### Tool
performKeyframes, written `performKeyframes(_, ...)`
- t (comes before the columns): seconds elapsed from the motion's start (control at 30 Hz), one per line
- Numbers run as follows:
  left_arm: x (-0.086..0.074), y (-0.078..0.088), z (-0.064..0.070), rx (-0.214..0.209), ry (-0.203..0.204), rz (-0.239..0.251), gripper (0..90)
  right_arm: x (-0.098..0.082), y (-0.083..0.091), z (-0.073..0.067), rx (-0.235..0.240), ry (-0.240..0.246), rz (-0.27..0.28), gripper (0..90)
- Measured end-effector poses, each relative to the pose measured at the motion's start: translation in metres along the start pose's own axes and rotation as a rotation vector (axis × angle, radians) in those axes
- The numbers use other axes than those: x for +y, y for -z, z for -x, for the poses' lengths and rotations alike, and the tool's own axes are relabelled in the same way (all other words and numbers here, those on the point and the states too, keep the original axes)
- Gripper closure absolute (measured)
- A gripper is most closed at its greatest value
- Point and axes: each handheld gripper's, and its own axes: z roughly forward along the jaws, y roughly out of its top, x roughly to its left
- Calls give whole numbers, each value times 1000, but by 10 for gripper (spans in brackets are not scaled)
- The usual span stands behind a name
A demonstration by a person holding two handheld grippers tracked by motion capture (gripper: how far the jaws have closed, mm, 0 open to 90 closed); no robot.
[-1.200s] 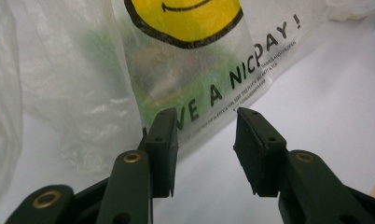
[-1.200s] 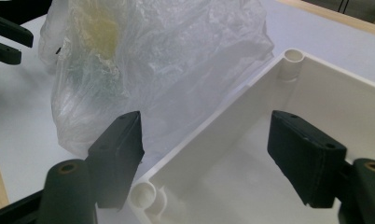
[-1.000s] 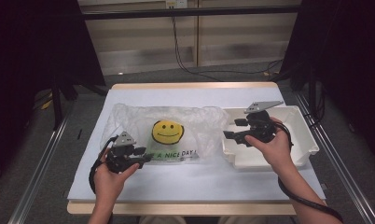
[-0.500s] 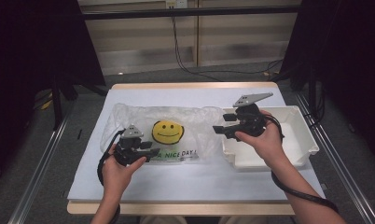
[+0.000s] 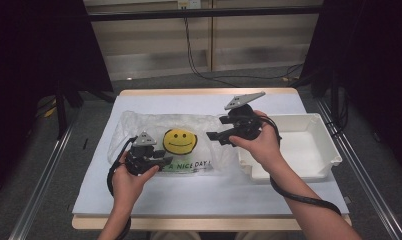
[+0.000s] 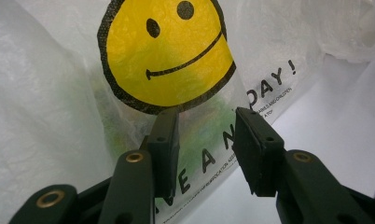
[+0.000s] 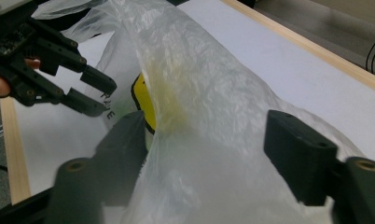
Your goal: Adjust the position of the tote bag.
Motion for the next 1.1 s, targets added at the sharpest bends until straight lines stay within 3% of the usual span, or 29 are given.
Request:
performKeyframes(0.3,5,-2,-2,15,-12,-7,606,18,-29,-3,35,38,-5,81)
performKeyframes(0.4,7,-3,-2,9,-13,-7,605,21,-39,-5,28,76,-32,82)
performKeyframes(0.47,8,-4,-2,20,-17,-19,604,20,-46,-5,49,64,-43,101)
performKeyframes(0.53,10,-4,-2,22,-18,-7,584,17,-54,-6,62,102,-74,142)
performKeyframes(0.63,12,-3,-3,30,-23,-2,577,13,-60,-9,72,116,-97,175)
performKeyframes(0.7,14,-3,-3,41,-21,8,572,8,-64,-10,98,113,-115,268)
performKeyframes(0.77,15,-4,-4,47,-20,18,562,5,-67,-10,92,116,-130,297)
performKeyframes(0.87,18,-5,-3,67,-19,27,552,0,-68,-8,73,118,-153,416)
performKeyframes(1.0,21,-8,-3,64,-32,26,531,-3,-67,-6,47,122,-164,622)
performKeyframes(1.07,22,-10,-2,65,-29,29,531,-3,-67,-5,68,108,-166,716)
performKeyframes(1.1,23,-13,-2,64,-18,53,531,-3,-66,-5,66,105,-165,763)
